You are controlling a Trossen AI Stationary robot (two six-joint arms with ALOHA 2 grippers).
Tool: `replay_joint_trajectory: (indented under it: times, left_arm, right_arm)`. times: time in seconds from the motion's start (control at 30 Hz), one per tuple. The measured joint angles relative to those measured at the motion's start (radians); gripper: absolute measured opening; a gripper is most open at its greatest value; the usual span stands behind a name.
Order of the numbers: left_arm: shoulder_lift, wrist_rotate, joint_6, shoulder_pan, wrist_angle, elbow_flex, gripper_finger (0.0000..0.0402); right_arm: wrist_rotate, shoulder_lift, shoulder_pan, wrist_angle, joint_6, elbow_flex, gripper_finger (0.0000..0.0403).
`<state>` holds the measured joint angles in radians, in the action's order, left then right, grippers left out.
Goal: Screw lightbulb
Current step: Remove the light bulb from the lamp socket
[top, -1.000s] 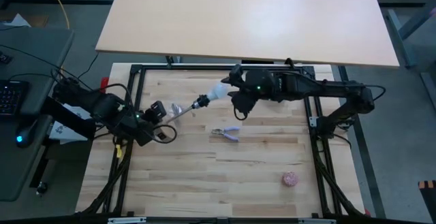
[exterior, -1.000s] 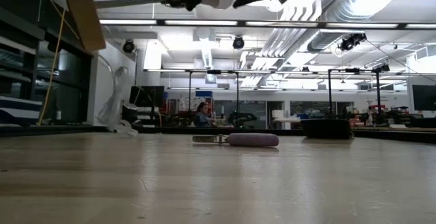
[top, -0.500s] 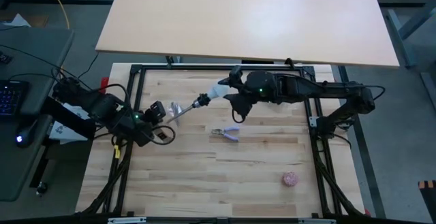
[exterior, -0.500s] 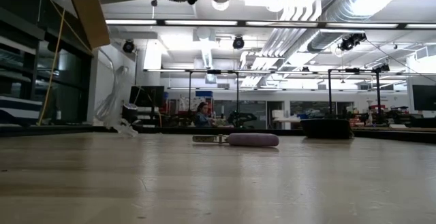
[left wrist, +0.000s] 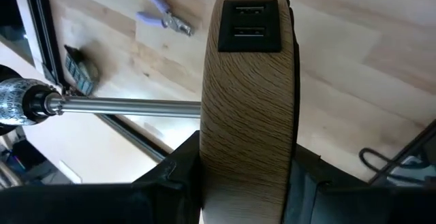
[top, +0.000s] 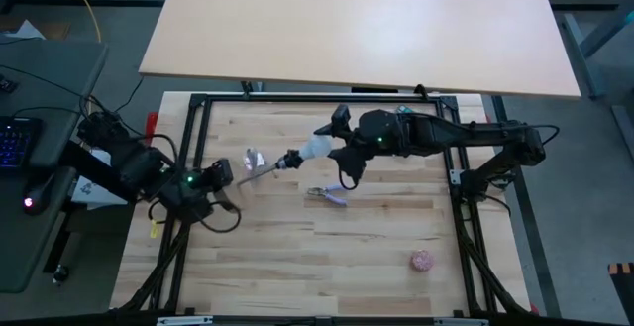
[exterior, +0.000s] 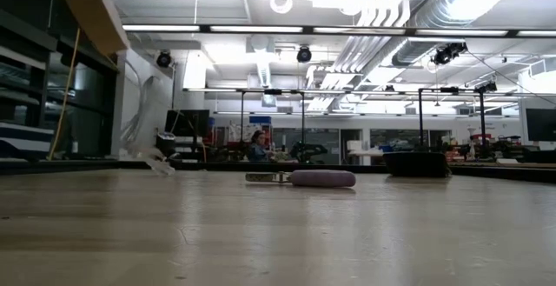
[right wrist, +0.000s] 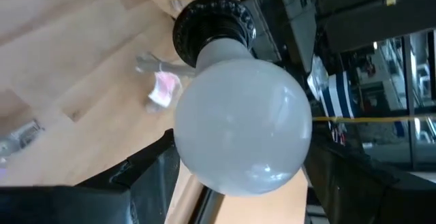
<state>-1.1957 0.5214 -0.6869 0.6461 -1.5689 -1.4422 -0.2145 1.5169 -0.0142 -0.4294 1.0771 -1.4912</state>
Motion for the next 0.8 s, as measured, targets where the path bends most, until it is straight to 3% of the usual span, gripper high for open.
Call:
replay_joint_trajectory:
  times: [0.4,0.57,0.8]
  left_arm:
    - [0.000,-0.004,0.051,0.026,0.008,0.000,0.0118]
    - [0.000,-0.026,0.077,0.025,0.039,0.000,0.0118]
    - [0.003,-0.155,0.335,0.013,0.148,0.001,0.0118]
  right_arm:
    - [0.015,0.000,-0.053,0.045,-0.058,0.000,0.0291]
    - [-0.004,0.000,-0.065,0.046,0.071,0.000,0.0291]
    - [-0.096,0.015,-0.078,0.062,0.322,0.000,0.0291]
